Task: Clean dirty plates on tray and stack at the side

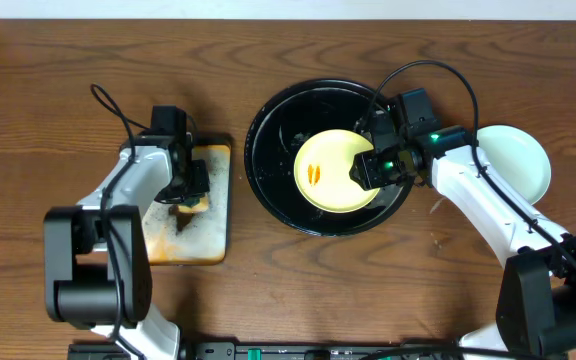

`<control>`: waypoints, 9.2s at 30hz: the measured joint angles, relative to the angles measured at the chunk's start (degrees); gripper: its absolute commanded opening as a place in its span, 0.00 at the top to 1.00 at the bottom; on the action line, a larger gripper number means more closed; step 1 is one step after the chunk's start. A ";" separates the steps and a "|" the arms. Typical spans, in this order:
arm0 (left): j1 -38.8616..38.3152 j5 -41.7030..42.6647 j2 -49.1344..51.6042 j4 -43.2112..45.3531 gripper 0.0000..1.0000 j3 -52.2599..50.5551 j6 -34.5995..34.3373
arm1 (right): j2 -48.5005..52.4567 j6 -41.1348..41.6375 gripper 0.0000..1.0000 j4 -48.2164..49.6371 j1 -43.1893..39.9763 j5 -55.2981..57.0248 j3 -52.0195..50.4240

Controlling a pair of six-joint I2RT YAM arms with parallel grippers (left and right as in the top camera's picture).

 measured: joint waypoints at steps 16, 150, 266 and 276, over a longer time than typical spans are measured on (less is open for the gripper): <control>0.04 0.79 0.92 -6.67 0.93 1.18 -0.50 | 0.00 0.48 0.57 -0.85 -0.11 0.22 0.00; -27.28 -5.44 12.13 -14.64 0.92 28.39 -16.72 | 10.78 9.60 0.99 4.68 -1.44 13.38 0.07; -2.91 -2.19 -26.84 -30.82 0.12 19.06 -6.05 | -13.46 -24.81 0.99 12.94 14.97 69.11 4.04; -2.91 -2.19 -26.84 -30.82 0.12 19.06 -6.08 | -13.46 -24.22 0.99 12.98 15.02 68.59 4.04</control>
